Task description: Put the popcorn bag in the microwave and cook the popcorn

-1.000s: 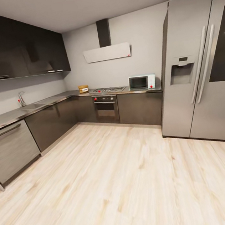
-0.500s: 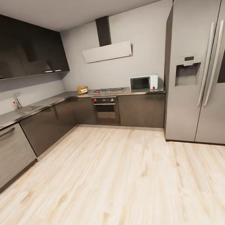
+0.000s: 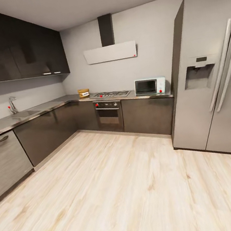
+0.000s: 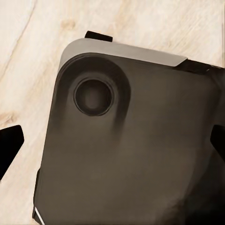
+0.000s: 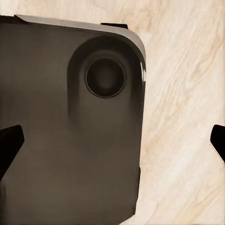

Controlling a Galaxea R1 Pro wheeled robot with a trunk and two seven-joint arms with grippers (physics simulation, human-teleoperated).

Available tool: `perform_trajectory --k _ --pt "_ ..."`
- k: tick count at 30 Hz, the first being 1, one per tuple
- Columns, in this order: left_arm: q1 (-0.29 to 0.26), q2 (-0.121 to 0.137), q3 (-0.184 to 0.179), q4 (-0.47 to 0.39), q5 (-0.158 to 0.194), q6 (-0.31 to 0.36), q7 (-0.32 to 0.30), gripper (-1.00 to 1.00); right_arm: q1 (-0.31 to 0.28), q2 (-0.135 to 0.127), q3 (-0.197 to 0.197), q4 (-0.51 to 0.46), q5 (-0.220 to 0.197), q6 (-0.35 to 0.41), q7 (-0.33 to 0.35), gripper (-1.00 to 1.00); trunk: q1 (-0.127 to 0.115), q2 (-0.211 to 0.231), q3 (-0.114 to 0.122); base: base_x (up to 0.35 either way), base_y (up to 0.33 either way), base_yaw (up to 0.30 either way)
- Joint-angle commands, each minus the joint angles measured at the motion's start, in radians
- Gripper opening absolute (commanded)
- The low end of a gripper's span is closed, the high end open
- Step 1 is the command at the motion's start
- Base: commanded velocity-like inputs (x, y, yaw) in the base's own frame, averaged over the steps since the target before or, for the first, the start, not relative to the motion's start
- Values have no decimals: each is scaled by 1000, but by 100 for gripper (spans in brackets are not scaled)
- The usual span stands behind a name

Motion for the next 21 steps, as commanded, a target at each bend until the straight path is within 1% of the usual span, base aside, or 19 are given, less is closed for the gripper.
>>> perform_trajectory --k 1,21 --pt "0 0 2 0 10 -1 0 100 0 0 -2 0 7 -3 -3 100 1 0 -1 325 0 0" --pt "0 0 0 0 10 2 0 100 0 -1 -2 0 7 -3 -3 100 1 0 -1 325 0 0"
